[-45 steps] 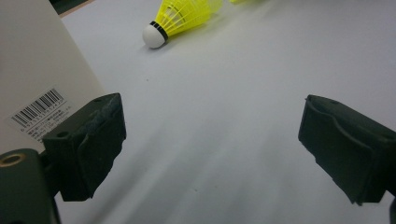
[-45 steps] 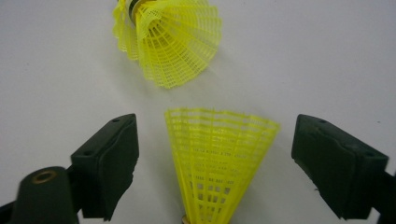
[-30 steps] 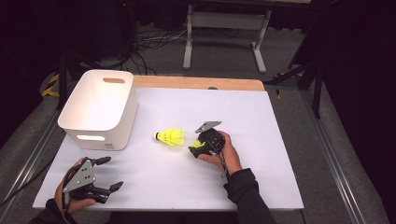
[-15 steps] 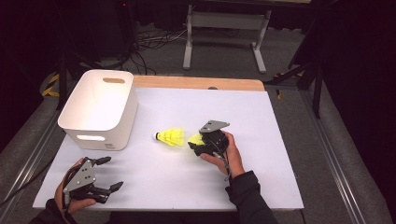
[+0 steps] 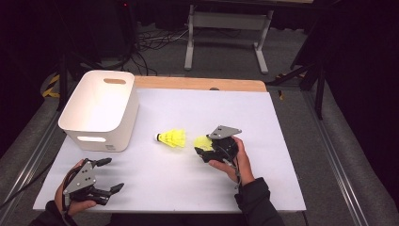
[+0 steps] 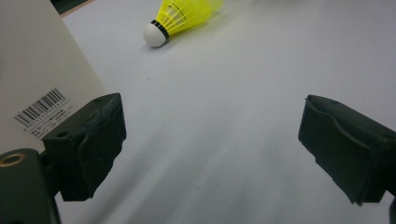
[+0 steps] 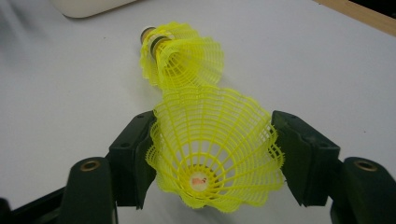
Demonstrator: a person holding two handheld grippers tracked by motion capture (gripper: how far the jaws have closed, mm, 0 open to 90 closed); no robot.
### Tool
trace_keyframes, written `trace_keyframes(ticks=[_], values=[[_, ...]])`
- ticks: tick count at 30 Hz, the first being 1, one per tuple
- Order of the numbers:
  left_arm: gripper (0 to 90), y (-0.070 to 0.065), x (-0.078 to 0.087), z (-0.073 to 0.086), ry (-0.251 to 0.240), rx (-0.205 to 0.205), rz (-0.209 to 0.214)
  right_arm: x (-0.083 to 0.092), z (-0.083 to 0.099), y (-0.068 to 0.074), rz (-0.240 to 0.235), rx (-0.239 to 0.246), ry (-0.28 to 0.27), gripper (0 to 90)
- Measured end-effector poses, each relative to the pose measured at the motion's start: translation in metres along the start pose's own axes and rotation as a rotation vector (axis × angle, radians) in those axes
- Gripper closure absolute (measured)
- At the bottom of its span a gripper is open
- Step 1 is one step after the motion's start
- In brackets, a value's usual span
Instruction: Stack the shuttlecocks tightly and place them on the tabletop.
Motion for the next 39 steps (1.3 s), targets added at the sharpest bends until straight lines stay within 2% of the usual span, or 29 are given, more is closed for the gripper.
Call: trace_keyframes(ticks=[9, 12, 17, 24, 27, 39], values=[[8.5, 0.0, 0.0, 0.0, 0.004, -0.005, 0.001, 0.015, 0.014, -0.008, -0.011, 0.012, 0.012, 32.0], [8.5, 0.0, 0.0, 0.0, 0.005, -0.007, -0.001, 0.018, 0.02, -0.013, 0.009, 0.017, 0.033, 31.6], [8.5, 0.0, 0.0, 0.0, 0.008, -0.009, -0.002, 0.021, 0.03, -0.018, 0.015, 0.028, 0.059, 30.5], [8.5, -0.001, 0.0, 0.0, 0.01, -0.012, -0.003, 0.018, 0.043, -0.024, 0.033, 0.069, 0.101, 29.4], [8.5, -0.001, 0.0, 0.0, 0.012, -0.014, -0.003, 0.014, 0.05, -0.029, 0.011, 0.063, 0.121, 28.6], [8.4, -0.001, 0.001, 0.0, 0.012, -0.019, -0.005, 0.011, 0.054, -0.029, 0.023, 0.083, 0.147, 26.6]])
Point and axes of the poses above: each handheld gripper's, and its own axes: x roughly backward along the jaws, z roughly out of its underside, y roughly to its left, the point moved 3 cm from there along -x, roughly forward along the jaws, and after that the axes turned 9 degrees about -x, right-handed, at the moved point
